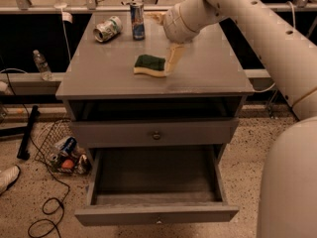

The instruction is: Pick sponge from middle drawer and place on counter

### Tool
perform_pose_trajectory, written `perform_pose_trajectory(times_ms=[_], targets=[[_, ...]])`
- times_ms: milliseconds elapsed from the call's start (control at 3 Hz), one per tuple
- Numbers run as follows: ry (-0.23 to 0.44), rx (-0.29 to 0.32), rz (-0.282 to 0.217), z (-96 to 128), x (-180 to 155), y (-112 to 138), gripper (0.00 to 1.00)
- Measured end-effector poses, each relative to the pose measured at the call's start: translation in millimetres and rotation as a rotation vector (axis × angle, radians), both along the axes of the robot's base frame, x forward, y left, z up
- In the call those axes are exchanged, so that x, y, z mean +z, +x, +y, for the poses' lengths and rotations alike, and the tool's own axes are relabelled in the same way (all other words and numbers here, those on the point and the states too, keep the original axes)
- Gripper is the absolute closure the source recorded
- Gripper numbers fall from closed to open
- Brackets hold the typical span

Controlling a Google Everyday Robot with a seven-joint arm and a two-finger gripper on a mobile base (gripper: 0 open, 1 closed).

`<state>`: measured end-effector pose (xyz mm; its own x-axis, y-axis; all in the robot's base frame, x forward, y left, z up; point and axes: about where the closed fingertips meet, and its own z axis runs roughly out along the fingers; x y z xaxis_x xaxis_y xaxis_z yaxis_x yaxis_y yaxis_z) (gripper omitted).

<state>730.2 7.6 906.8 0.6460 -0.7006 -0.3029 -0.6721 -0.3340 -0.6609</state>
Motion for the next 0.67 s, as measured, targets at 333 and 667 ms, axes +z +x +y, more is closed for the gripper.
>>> perform_pose_trajectory(times_ms=[333, 667], targets=[[-0.041, -0.052, 0.025, -24, -2, 7, 0.00], [-0.070, -0.161, 0.026, -66, 4, 16, 0.00]])
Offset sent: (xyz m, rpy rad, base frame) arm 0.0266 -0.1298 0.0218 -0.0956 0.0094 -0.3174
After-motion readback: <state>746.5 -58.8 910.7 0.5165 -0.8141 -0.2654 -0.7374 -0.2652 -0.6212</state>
